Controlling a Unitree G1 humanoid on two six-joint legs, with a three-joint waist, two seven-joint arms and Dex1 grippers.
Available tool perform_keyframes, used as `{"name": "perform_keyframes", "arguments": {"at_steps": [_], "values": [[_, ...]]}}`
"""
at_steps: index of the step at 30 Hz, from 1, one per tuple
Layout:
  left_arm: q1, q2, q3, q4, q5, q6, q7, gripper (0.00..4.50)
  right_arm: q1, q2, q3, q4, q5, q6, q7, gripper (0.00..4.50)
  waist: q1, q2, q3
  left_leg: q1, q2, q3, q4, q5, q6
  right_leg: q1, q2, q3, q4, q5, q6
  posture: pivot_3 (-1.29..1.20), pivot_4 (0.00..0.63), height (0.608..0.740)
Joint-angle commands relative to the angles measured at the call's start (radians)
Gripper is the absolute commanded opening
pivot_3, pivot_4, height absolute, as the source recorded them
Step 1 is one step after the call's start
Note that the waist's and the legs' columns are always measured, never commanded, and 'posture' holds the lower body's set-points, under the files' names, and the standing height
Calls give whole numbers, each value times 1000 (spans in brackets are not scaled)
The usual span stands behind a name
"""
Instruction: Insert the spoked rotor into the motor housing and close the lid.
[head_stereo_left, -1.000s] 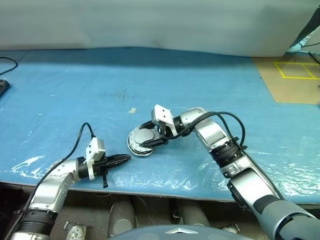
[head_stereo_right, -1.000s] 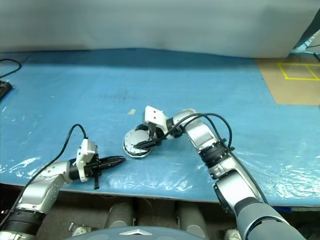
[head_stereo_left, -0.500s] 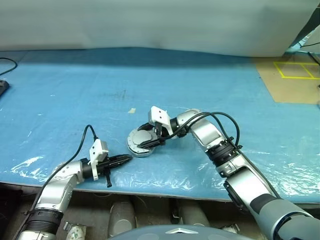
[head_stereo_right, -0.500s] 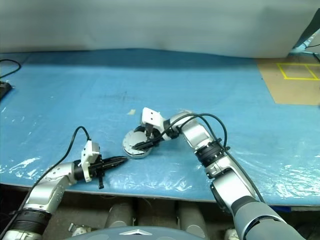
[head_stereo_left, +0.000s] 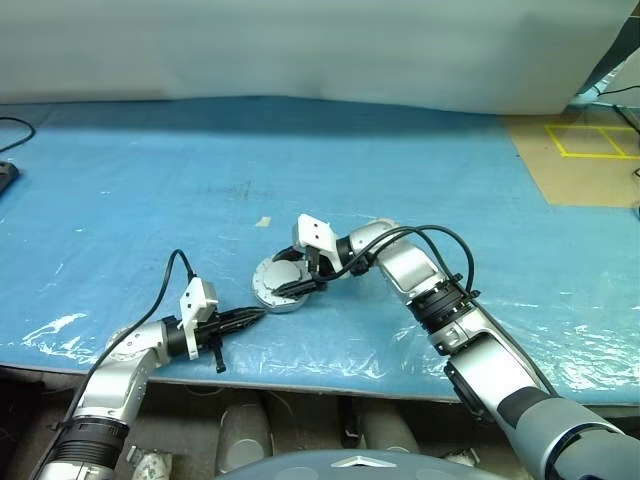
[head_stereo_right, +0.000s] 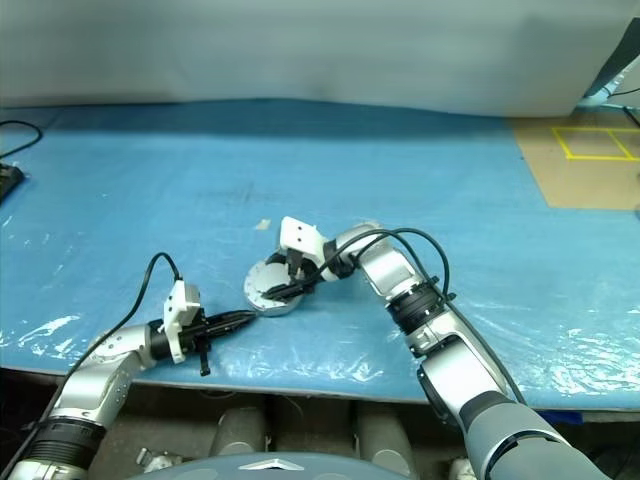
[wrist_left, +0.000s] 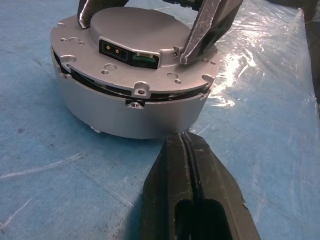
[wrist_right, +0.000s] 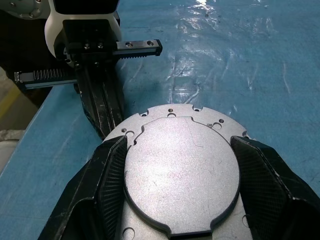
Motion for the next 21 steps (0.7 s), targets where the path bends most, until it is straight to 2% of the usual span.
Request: {"name": "perform_keyframes", "arguments": {"at_steps": [1, 21], "values": [[-4, -6, 11, 7, -2, -18, 7, 0, -16, 11, 18, 6, -11, -2, -6, 2953, 0, 0, 0, 0, 0, 0, 0, 0, 0, 1, 0, 0, 0, 0, 0, 0, 150, 740], [-24, -35, 6, 42, 9, -33, 23, 0, -17, 17, 29, 7, -22, 20, -4, 2953, 3, 1, 0, 6, -1, 0, -2, 0, 0, 5, -3, 1, 0, 0, 0, 0, 150, 740]]}}
